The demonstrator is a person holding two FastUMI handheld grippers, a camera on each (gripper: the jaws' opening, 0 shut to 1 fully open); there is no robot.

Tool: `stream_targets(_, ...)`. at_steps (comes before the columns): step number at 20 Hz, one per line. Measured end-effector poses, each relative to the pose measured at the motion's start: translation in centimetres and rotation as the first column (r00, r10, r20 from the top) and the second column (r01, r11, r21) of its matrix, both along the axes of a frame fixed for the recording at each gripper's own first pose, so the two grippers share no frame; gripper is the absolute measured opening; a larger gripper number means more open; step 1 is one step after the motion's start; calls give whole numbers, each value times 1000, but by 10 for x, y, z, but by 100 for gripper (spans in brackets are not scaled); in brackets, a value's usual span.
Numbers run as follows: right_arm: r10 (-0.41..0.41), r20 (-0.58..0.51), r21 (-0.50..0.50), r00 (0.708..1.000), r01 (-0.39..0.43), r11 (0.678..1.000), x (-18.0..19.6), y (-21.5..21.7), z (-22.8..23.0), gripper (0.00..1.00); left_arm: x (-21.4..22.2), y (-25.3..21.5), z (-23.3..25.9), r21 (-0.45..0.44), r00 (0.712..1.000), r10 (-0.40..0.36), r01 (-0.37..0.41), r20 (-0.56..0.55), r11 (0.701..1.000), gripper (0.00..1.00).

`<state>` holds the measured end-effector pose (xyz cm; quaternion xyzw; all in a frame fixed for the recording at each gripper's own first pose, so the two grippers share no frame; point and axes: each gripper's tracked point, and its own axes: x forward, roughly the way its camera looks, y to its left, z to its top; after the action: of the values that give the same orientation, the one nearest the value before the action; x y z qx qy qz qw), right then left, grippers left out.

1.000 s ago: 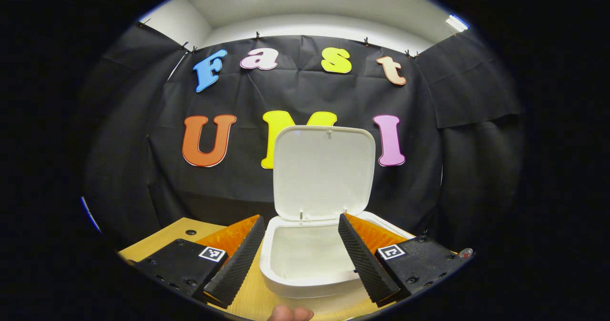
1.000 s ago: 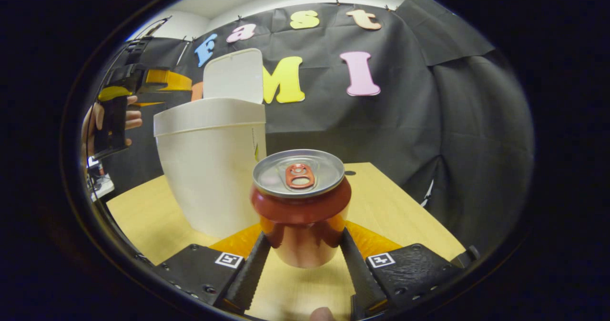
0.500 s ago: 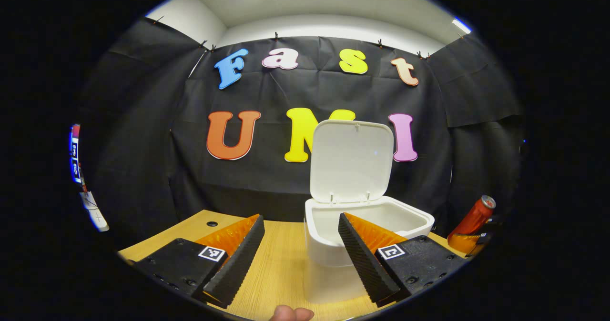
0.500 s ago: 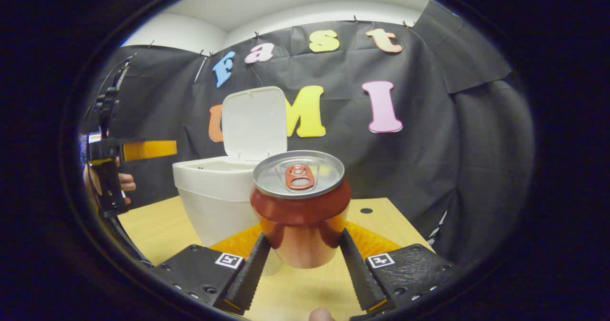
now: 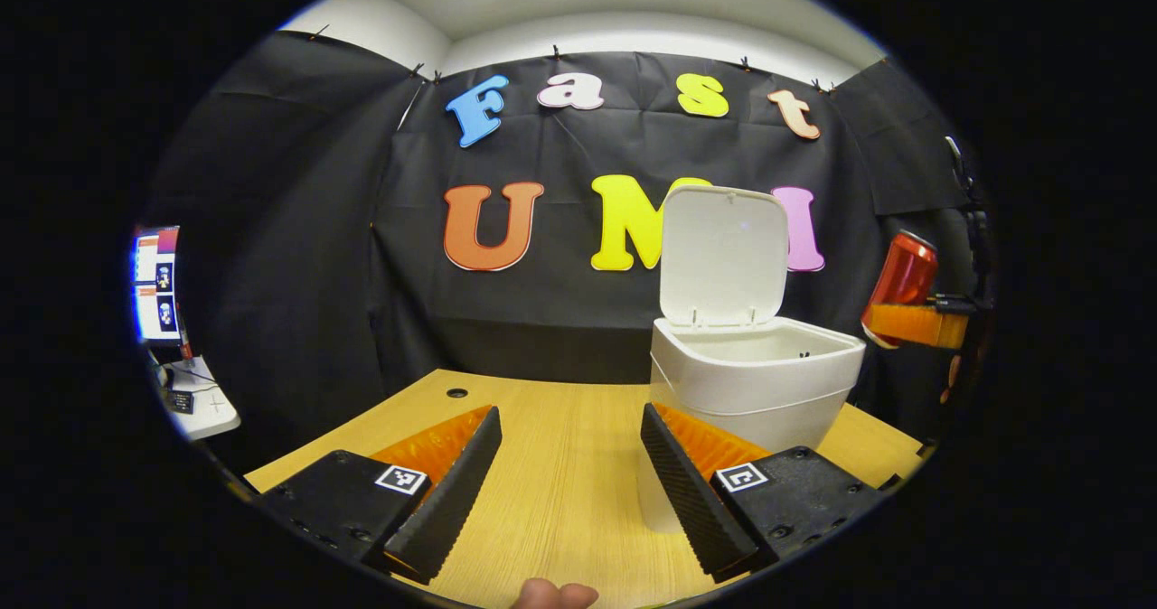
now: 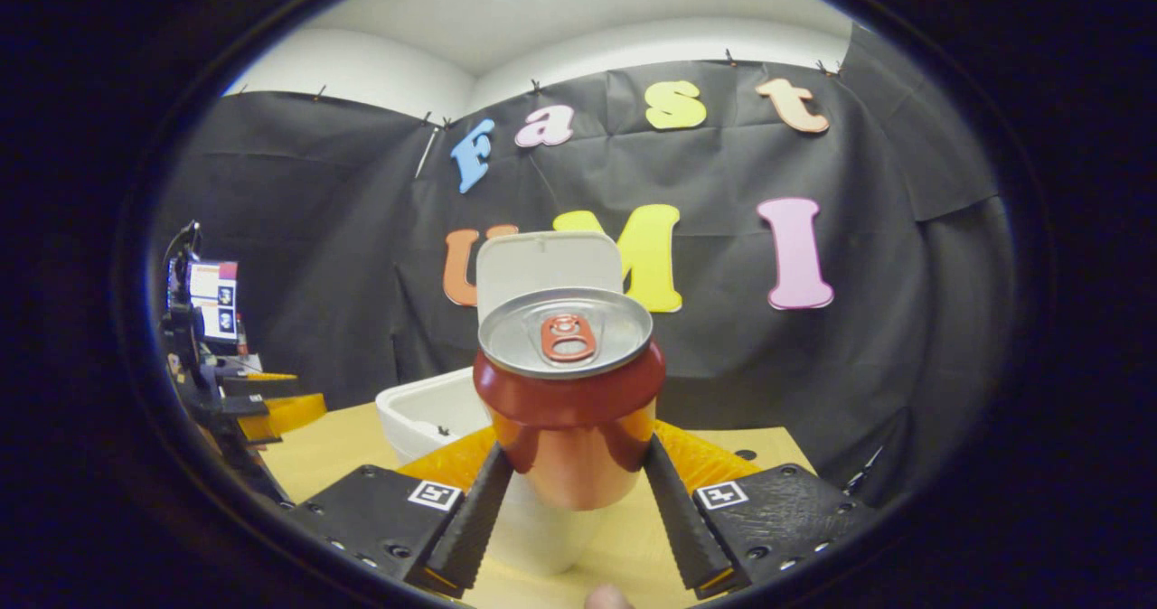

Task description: Press the lid of the desktop garbage bin to open it, pick up the crumpled paper on the desktop and throw it into the bin, then pick up the pop can on the desktop and drop it into the bin, and finally close the garbage bin lid.

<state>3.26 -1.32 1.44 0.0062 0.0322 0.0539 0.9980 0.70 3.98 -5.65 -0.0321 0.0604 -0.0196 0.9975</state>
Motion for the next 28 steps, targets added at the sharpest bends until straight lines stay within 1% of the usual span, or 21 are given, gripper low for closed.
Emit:
stream_targets(1,1,3,-18,1000,-1,1000,8,3,4,79,0,6,0,22,1000,11,-12,4,1000,100)
stream_targets(3,17,-1,-20,1000,-17,1000,21,14,7,79,0,15,-1,52,1000,29,-29,8,998,100)
stream_targets(8,44,-30,-37,999,-45,998,68,42,5,79,-6,13,-11,24,1000,18,-18,-7,1000,100)
stream_targets(11,71,-72,-20,995,-73,997,74,56,-6,79,-7,12,-17,17,1000,12,-11,-14,1000,100)
stream_targets(14,56,-94,-46,994,-61,997,76,56,-13,79,-7,12,-20,11,1000,9,-9,-17,1000,100)
stream_targets(16,52,-103,-38,993,-57,998,77,57,-15,80,-7,10,-21,5,1000,5,-5,-18,1000,100)
stream_targets(20,18,-60,-51,998,-21,998,78,49,-4,83,-6,7,-21,6,1000,-1,1,-17,1000,100)
stream_targets(22,17,-36,-50,999,-19,999,75,48,4,88,-8,8,-22,6,1000,1,-1,-15,1000,100)
stream_targets(23,12,-24,-46,1000,-13,999,73,44,7,93,-8,7,-23,-3,1000,1,-1,-17,1000,100)
stream_targets(24,-1,-1,-47,1000,1,999,71,37,15,92,-8,5,-25,-13,1000,-6,5,-22,1000,100)
stream_targets(25,-15,23,-51,1000,16,999,69,30,23,96,-8,2,-26,-17,1000,-10,10,-26,1000,100)
stream_targets(26,-29,48,-54,998,32,998,68,24,30,92,-8,0,-27,-19,1000,-15,14,-28,1000,100)
stream_targets(28,-45,97,-61,994,51,997,62,13,46,92,-7,-7,-27,-26,999,-24,23,-26,999,100)
